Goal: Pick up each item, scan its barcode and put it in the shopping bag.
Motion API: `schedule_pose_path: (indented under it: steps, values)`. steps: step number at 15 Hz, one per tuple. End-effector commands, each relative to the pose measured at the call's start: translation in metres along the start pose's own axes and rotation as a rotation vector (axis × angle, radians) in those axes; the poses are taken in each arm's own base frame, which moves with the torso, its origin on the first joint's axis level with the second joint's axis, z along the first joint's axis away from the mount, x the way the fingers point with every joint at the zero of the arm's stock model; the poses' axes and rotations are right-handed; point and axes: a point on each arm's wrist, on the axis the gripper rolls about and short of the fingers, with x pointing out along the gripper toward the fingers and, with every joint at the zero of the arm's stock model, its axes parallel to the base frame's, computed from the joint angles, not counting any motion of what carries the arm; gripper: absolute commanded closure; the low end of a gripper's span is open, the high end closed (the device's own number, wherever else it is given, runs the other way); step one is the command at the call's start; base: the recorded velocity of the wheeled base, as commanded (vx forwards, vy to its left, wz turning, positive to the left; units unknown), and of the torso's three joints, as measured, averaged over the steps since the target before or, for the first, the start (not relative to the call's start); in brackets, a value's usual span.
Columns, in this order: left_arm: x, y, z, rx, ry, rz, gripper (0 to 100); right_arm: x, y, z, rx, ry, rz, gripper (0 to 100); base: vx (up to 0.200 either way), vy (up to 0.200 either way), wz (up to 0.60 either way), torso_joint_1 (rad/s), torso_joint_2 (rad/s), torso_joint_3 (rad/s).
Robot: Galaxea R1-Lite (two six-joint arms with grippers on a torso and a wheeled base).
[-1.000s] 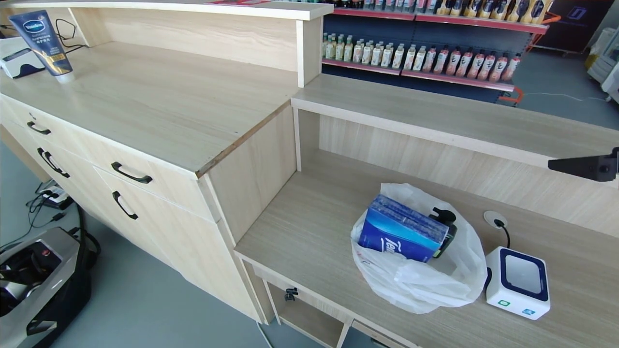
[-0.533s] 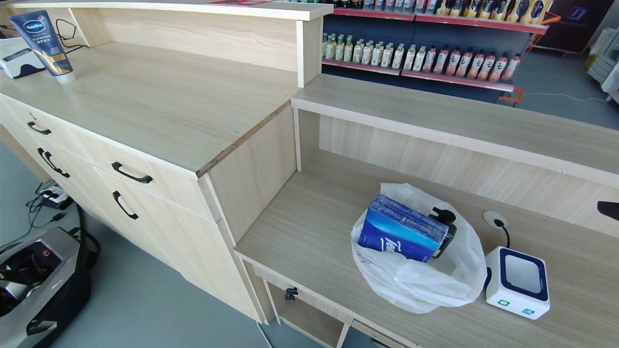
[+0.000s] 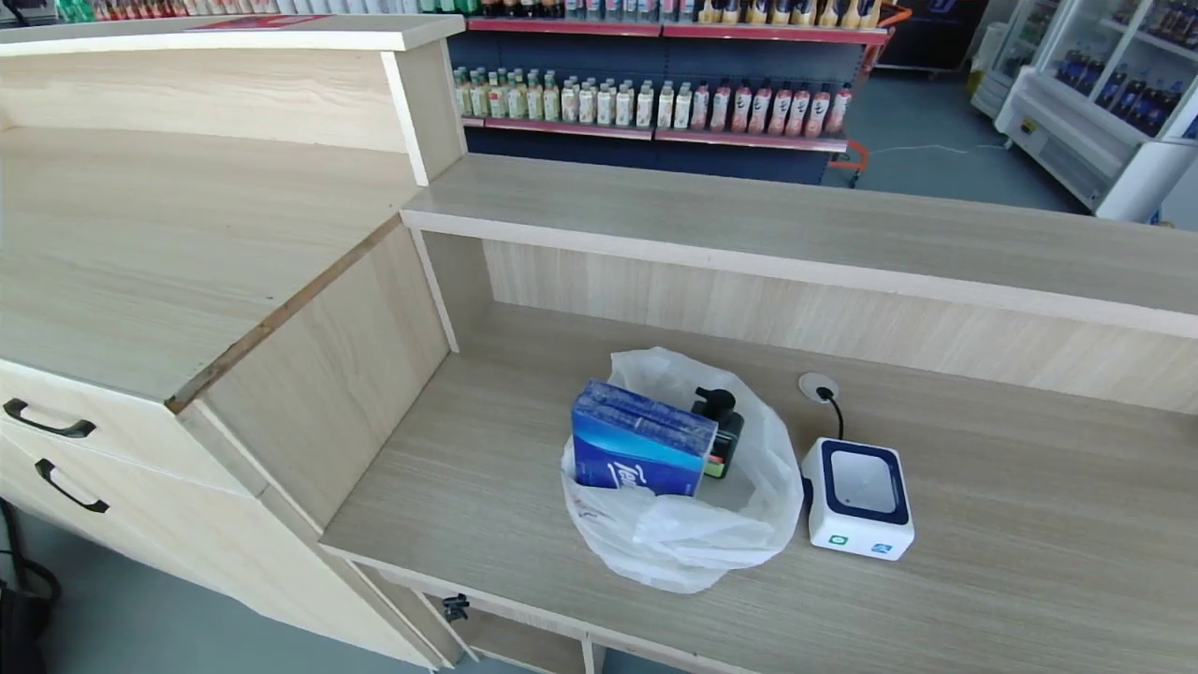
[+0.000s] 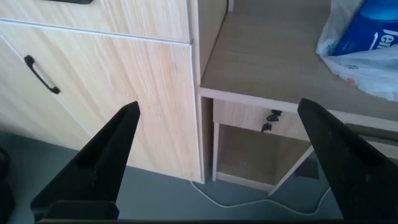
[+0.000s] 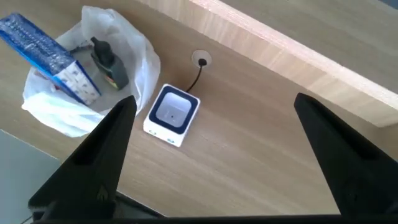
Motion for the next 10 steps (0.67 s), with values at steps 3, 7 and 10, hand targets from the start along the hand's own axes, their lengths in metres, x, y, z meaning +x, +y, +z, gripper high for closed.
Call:
schedule_pose_path:
  steps: [3, 7, 10]
  values:
    - [0.0, 0.0, 0.0, 0.0, -0.001, 0.0, 0, -0.015, 0.001, -0.008, 0.006, -0.005, -0.013, 0, 0.0, 0.0, -0.6, 0.001, 0.0, 0.005]
    - [0.0, 0.0, 0.0, 0.0, -0.001, 0.001, 0, -0.028, 0.016, -0.072, 0.143, 0.119, -0.081, 0, 0.0, 0.0, -0.15, -0.001, 0.0, 0.002]
    - [0.0, 0.0, 0.0, 0.0, -0.001, 0.001, 0, -0.05, 0.044, -0.157, 0.149, 0.127, -0.063, 0, 0.0, 0.0, 0.0, 0.0, 0.0, 0.0]
